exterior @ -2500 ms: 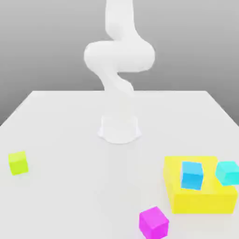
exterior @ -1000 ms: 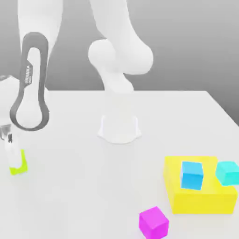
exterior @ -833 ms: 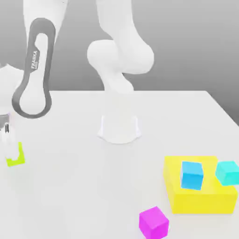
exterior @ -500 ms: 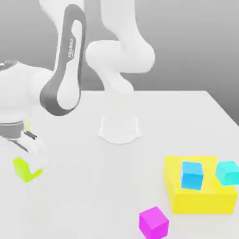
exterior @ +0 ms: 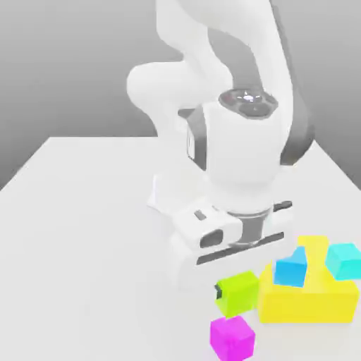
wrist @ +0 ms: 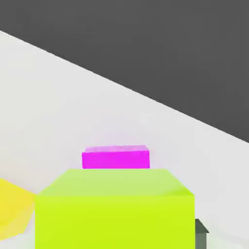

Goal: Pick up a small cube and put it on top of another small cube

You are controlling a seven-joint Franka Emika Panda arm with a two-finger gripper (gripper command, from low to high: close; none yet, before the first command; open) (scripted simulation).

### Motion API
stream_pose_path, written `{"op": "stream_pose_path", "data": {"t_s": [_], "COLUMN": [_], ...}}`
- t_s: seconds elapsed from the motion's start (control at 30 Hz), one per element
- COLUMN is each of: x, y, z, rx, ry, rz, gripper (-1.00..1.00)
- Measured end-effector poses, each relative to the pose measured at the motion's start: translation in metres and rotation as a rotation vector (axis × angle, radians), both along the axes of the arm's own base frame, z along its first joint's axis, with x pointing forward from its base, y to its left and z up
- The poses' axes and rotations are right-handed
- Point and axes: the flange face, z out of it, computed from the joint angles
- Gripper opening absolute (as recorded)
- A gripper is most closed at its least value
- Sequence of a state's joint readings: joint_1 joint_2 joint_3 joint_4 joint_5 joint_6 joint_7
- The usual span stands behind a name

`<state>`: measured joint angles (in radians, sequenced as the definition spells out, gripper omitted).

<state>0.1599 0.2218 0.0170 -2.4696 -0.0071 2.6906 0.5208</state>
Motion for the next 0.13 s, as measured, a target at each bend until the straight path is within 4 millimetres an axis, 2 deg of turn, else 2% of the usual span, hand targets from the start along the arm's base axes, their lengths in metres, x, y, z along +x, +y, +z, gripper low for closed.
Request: {"op": "stream_pose_path", "data": {"t_s": [0.03, 0.13], "x": [-0.0005, -0.0005], "y": [0.0004, 0.0004], "z": [-0.0114, -0.0114], "rx": [-0.001, -0.001], "ry": [0.0, 0.0], "rz": [0.002, 0.002], "gripper": [1.0, 1.0]}}
